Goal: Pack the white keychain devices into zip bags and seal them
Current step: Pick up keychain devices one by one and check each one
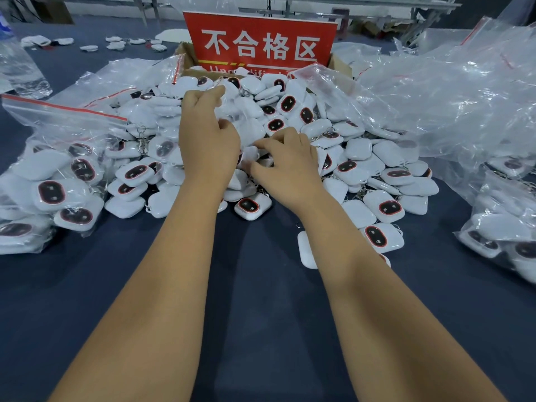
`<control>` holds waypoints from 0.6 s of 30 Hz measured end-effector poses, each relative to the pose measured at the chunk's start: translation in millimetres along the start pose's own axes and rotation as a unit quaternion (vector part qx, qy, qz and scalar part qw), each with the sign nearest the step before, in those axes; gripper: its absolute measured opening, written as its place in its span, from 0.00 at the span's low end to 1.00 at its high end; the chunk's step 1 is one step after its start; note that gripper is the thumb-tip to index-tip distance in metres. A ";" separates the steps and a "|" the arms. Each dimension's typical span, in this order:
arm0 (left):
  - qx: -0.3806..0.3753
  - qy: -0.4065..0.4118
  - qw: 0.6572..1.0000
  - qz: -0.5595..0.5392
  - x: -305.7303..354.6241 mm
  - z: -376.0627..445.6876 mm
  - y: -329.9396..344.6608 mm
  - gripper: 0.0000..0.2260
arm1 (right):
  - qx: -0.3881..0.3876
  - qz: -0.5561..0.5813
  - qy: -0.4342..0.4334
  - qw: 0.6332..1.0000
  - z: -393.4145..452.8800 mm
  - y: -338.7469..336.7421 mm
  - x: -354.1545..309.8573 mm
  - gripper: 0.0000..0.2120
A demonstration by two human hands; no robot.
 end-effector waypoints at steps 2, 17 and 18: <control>-0.004 0.000 1.000 -0.003 0.5 -1.4 2.3 0.25 | 0.003 -0.017 -0.005 1.000 0.5 2.2 0.9 0.18; -0.032 0.005 0.999 -0.002 4.9 -2.1 7.7 0.22 | 0.125 0.325 0.062 0.935 -4.9 -24.1 15.0 0.11; -0.038 0.009 0.999 -0.004 6.2 -2.7 9.3 0.21 | 0.143 0.341 0.071 0.926 -5.6 -26.6 18.3 0.11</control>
Point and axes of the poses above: each hand's wrist, its own z-axis towards the middle knuckle, its own y-axis out of the palm, x = y × z, the point moved 9 cm from there along z, towards the middle knuckle, and after that the axes turned 2 degrees about -x, right-handed, at the moved point
